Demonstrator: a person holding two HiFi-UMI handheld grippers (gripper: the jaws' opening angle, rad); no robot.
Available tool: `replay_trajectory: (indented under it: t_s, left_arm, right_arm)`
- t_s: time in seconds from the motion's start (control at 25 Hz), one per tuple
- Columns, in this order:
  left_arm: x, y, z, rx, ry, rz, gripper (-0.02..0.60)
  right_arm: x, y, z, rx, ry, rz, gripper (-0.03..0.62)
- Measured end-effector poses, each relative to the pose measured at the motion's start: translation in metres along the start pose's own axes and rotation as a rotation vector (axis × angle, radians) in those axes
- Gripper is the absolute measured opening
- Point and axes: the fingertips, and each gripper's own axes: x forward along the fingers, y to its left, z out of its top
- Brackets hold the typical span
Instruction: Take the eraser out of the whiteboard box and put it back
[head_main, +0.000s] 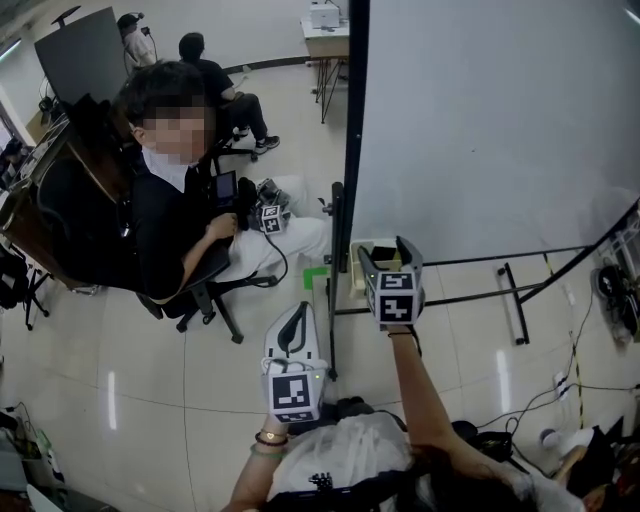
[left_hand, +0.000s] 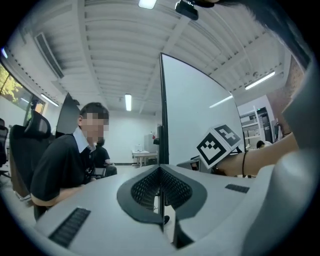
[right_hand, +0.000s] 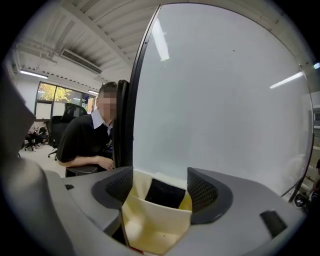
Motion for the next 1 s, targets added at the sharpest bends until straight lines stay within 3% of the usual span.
replay_trajectory:
  t_s: [0.2,0.32,0.44,0.72,1.0]
  left_arm:
    - [-0.002,0.002,0.003,-0.009,0.0,0.007,0.003]
    - [0.002,-0.005,0.001,-0.008,0.005,-0.019,0.003]
    - [0.008,-0.021,0.004,-0.025,0.007,-0.057,0.003]
    - [0.017,-0.058,0.002,-0.007,0.011,-0.165,0.003]
    - [0.017,-0.079,0.006,0.004,0.008,-0.214,0.003]
  right_arm:
    - [-0.041,0.01,0.028,0.01,-0.119,0.062,0.359]
    - [-0.074,0.021,0.04,0.089,-0.168,0.118,0.352]
    - [-0.102,0.02,0.034,0.155,-0.19,0.121,0.339]
    - [-0.132,0.029,0.007,0.088,-0.188,0.123,0.318]
    - [-0.139,0.037,0.002,0.053,-0.199,0.135,0.304]
